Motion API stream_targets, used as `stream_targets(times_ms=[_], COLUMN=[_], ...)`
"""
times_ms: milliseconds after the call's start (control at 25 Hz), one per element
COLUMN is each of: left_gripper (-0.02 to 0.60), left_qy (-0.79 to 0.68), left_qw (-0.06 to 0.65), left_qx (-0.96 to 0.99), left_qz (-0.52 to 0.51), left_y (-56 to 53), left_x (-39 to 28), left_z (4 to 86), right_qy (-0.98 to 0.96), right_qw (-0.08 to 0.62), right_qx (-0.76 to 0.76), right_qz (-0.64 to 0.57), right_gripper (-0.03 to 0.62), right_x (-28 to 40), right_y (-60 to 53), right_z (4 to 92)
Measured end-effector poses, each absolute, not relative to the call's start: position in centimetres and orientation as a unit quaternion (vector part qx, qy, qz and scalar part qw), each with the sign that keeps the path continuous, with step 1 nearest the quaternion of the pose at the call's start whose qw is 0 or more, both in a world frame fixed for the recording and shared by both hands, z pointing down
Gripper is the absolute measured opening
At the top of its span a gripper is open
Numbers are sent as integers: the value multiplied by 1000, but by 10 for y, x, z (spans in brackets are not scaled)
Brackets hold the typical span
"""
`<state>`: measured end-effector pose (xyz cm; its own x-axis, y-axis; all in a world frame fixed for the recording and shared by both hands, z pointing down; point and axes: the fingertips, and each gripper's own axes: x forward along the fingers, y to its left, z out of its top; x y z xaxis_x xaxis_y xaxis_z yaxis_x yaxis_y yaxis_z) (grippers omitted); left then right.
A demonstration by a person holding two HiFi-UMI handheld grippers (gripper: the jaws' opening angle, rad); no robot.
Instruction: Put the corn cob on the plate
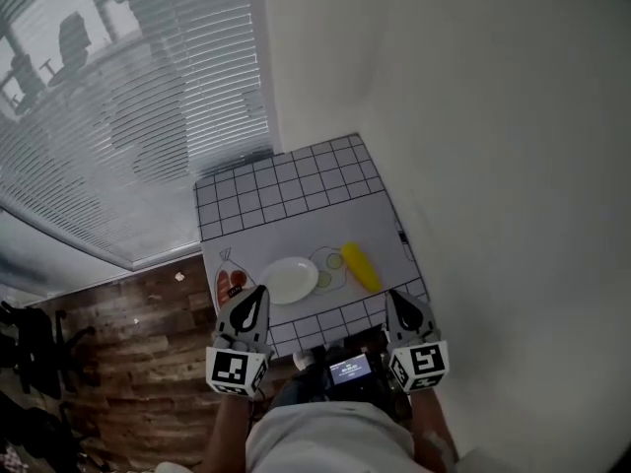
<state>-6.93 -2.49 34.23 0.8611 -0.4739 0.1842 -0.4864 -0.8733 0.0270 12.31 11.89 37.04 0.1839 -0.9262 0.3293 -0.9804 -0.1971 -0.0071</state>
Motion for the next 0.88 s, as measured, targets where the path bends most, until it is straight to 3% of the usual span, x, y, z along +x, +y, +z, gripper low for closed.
stream_targets(times_ms=[880], left_gripper=[8], left_qy=[-161], left_qw=[53], left_qx=[973], left_qz=[154], left_y=[-35], left_x=[15], left_z=[406], right_qy=[-591], right_qw=[136], right_qx=[776], right_qz=[172], right_gripper=[6], right_x=[166], right_y=[92], right_z=[435])
